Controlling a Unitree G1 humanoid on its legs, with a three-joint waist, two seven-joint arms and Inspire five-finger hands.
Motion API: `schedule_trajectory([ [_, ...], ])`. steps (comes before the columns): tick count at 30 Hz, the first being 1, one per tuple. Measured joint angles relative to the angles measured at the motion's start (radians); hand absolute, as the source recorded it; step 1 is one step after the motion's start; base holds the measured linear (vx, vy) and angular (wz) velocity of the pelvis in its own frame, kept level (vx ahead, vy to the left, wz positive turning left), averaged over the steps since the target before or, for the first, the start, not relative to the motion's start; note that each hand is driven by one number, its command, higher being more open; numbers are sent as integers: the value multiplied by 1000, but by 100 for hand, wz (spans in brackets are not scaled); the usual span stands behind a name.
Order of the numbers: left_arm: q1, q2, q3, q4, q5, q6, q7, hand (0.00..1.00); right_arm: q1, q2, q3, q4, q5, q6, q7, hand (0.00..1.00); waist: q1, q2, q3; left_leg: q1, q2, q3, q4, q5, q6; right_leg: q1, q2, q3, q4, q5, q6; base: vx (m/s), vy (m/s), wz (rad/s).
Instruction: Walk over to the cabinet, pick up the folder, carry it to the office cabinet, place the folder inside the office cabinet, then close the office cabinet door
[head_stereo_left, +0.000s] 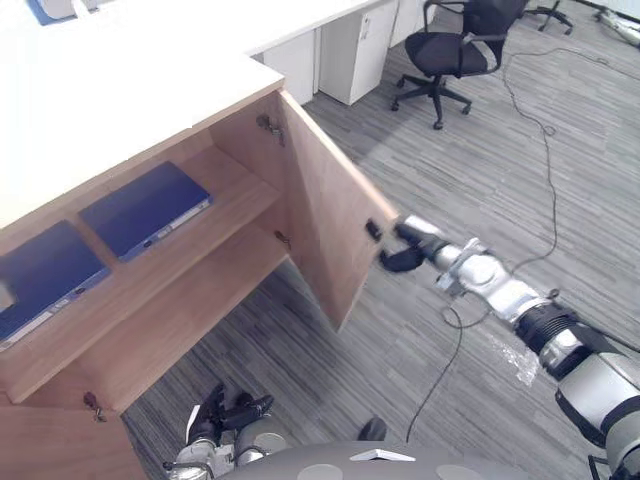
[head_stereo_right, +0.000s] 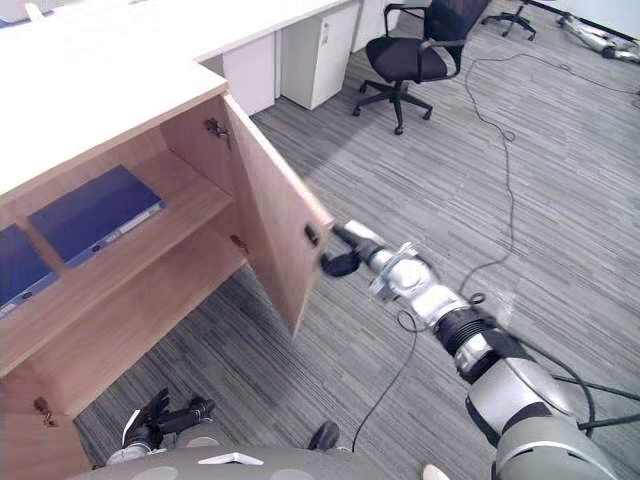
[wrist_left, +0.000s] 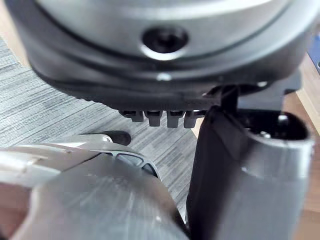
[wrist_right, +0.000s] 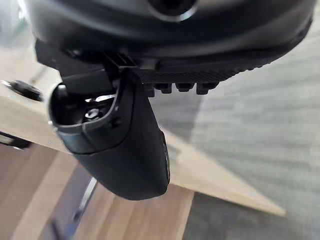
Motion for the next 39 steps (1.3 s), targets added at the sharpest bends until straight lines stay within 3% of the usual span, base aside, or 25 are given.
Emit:
schedule_trajectory([
  [3, 0, -20, 5, 1, 0, 0, 0, 100, 28, 107, 68, -2, 23, -1, 45, 100, 34, 15, -18, -3, -10, -16, -25, 25, -14, 1, -3, -25, 0, -1, 1, 80, -4, 28],
  [5, 0, -25, 14, 0, 0, -1, -2, 100, 28, 142, 131, -37, 30, -4, 87, 100, 48, 8, -22, -4, -20, -24, -38, 37, -18, 3, -5, -32, 1, 0, 4, 81, 18, 24],
  [9, 1, -21, 44, 1, 26, -4, -8, 100, 24, 208, 283, -164, 50, -17, 179, 100, 68, -25, -40, -1, -46, -31, -39, 39, -21, 22, -36, -53, 0, -2, 22, 68, 47, 20],
  [13, 1, -19, 77, 17, 40, -18, -17, 100, 21, 217, 310, -253, 150, -20, 216, 100, 68, -46, -42, 1, -58, -28, -39, 38, -21, 22, -48, -52, 0, -3, 32, -22, 38, 2],
  [21, 2, -10, 117, 29, 42, -23, -39, 100, 39, 164, 323, -407, 269, -20, 268, 100, 67, -72, -44, 11, -62, -27, -53, 25, -20, 27, -52, -52, 0, -3, 34, -37, 12, -1],
  [28, 2, -10, 118, 29, 45, -23, -42, 100, 135, 129, 317, -419, 283, -20, 274, 100, 65, -74, -45, 3, -73, -44, -61, 30, -15, 28, -58, -67, 0, 1, 38, 29, -6, 6],
  [37, -1, -12, 115, 36, 45, -25, -52, 100, 309, 88, 161, -359, 260, -21, 275, 100, 62, -70, -42, 3, -85, -52, -63, 31, -16, 35, -67, -80, 0, -5, 48, 34, -12, 4],
  [39, -2, -11, 96, 36, 44, -25, -53, 100, 347, 95, 96, -274, 175, -38, 264, 100, 62, -64, -38, 3, -92, -51, -62, 27, -13, 35, -74, -79, 0, -3, 52, -1, 18, -1],
])
